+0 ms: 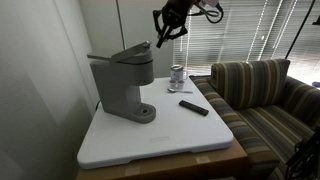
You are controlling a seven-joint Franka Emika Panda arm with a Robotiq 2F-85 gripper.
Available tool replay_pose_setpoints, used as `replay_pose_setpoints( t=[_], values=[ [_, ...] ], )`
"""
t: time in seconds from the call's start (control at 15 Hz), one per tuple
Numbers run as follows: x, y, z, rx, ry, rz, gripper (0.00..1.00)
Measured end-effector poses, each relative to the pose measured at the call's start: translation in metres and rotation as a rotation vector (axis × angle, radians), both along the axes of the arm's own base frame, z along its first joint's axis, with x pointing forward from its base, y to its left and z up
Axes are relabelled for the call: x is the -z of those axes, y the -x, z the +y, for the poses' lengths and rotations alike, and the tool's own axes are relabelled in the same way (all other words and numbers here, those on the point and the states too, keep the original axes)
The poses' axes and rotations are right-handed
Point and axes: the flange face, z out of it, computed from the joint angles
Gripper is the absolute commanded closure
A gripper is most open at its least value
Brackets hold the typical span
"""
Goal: Open the top compartment of the coffee machine.
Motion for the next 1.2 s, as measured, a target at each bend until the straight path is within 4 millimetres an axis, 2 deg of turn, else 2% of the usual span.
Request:
replay_pose_setpoints(
  t=[0.4,0.67,1.2],
  values=[
    [0.014,-0.005,0.013,0.001,0.023,0.039,1.00],
    [0.009,-0.016,0.021,-0.010,0.021,0.005,1.00],
    [-0.002,-0.025,0.028,-0.020,0.037,-0.102,1.00]
  ],
)
